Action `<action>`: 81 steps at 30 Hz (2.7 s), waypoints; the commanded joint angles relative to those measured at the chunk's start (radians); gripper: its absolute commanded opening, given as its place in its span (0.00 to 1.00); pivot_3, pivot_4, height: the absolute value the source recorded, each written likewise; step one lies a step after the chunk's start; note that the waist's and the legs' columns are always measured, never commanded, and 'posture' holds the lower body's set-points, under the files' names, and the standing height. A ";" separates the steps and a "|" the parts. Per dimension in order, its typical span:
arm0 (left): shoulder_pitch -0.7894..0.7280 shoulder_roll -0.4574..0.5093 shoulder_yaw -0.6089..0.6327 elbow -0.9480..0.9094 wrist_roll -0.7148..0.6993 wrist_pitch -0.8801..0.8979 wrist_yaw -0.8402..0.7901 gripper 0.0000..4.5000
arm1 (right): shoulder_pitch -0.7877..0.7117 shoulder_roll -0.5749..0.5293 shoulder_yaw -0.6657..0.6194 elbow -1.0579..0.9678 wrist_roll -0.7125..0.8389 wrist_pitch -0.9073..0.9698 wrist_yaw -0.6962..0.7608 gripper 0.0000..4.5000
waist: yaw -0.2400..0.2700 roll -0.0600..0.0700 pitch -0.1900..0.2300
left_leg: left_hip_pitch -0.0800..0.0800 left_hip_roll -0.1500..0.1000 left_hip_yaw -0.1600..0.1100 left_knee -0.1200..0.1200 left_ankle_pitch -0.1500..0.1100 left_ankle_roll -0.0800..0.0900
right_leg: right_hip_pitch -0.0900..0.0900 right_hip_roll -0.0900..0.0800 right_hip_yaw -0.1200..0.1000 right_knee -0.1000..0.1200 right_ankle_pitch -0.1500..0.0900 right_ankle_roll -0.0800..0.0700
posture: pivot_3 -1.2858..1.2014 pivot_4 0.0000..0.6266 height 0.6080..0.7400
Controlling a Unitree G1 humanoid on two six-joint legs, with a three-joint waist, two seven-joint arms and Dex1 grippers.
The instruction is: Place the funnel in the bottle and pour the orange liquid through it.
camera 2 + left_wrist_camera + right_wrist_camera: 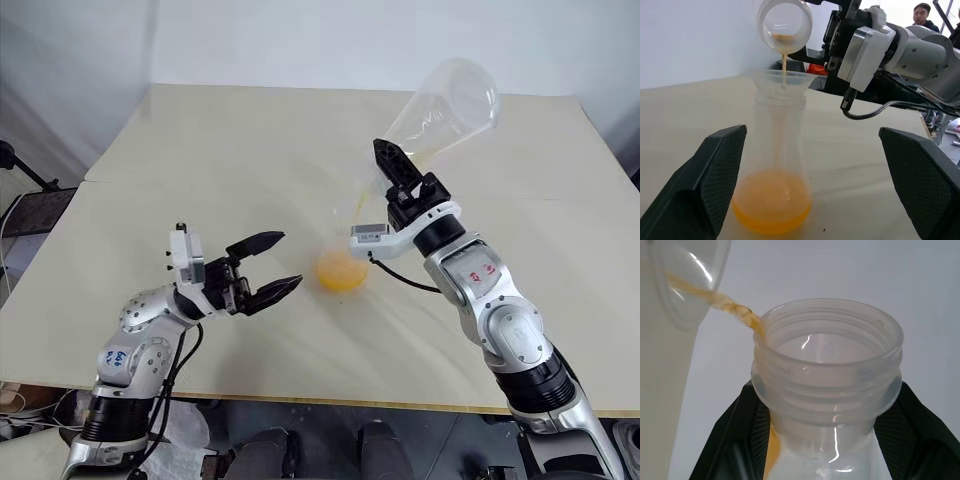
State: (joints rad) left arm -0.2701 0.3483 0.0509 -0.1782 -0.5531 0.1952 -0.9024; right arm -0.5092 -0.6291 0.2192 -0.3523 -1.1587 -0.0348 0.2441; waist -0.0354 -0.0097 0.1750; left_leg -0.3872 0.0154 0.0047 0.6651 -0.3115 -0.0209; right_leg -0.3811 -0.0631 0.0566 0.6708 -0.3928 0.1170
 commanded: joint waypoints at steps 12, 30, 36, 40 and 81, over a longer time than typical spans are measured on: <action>-0.001 0.007 0.005 -0.029 -0.006 -0.017 0.003 1.00 | 0.001 0.013 -0.034 -0.051 -0.008 0.001 -0.011 0.54 | 0.000 0.000 0.000 | 0.000 0.000 0.000 0.000 0.000 0.000 | 0.000 0.000 0.000 0.000 0.000 0.000 | 0.52 0.24 1.00; -0.025 0.038 0.011 -0.009 -0.019 0.012 -0.020 1.00 | -0.008 0.391 -0.210 -0.316 0.467 0.449 0.347 0.54 | 0.000 0.000 0.000 | 0.000 0.002 -0.001 0.000 0.000 0.000 | 0.001 0.001 0.000 0.003 0.000 0.000 | 0.52 0.24 1.00; -0.048 0.041 0.010 0.014 -0.017 0.016 -0.035 1.00 | -0.009 0.464 -0.456 -0.432 0.710 0.773 0.445 0.54 | 0.004 0.000 0.000 | 0.000 0.000 -0.003 0.000 0.000 0.000 | 0.002 0.000 -0.002 0.003 0.000 0.000 | 0.52 0.24 1.00; -0.054 0.042 0.004 0.019 -0.017 0.017 -0.041 1.00 | -0.060 0.480 -0.736 -0.347 0.873 0.884 0.390 0.54 | 0.006 0.000 0.000 | 0.000 -0.001 -0.004 0.000 0.000 0.000 | 0.003 -0.001 -0.003 0.002 0.000 0.000 | 0.52 0.24 1.00; -0.067 0.075 0.022 0.061 -0.014 0.042 -0.083 1.00 | 0.330 0.095 -1.073 -0.159 1.660 0.513 0.239 0.99 | 0.005 0.000 0.000 | 0.001 0.000 0.000 -0.003 0.000 0.001 | 0.005 -0.001 0.001 -0.009 0.000 0.000 | 0.52 0.24 1.00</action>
State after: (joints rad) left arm -0.3297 0.4120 0.0550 -0.1238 -0.5562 0.2519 -0.9723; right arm -0.1707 -0.4936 -0.8028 -0.4506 0.4606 0.5200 0.4710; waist -0.0301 -0.0101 0.1749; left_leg -0.3858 0.0158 0.0046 0.6623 -0.3118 -0.0194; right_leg -0.3757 -0.0638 0.0582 0.6618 -0.3926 0.1174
